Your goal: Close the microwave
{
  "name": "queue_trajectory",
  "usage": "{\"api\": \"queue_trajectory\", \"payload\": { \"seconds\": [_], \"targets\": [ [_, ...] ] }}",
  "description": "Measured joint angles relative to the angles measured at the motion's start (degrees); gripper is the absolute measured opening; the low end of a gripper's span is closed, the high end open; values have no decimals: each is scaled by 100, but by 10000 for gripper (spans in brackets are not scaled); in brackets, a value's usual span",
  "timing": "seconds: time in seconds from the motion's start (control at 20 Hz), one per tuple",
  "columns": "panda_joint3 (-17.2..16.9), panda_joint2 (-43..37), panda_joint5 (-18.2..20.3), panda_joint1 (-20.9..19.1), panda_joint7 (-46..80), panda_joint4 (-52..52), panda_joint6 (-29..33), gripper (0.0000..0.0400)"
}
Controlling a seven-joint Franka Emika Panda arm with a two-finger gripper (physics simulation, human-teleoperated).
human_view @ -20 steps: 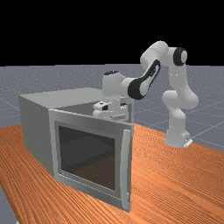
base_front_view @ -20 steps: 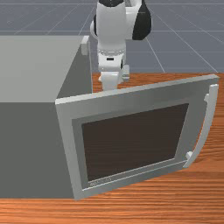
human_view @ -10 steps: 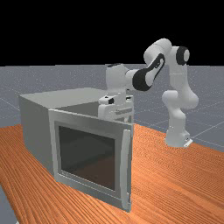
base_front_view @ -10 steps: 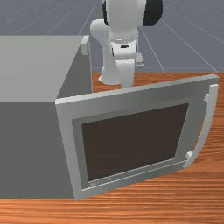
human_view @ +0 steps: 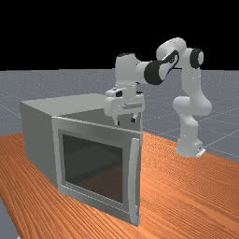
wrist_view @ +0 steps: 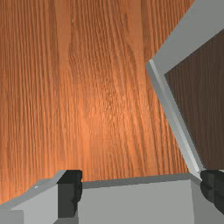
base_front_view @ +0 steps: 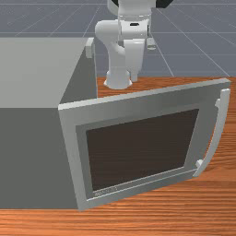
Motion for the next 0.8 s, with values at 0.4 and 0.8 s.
{"api": "queue_trajectory", "payload": {
  "seconds": [0.4,0.8],
  "targets": [
    [112,-9,189,90,-120,198,-210,400],
    [98,472,83,103,-60,1118,-675,400]
  ]
}}
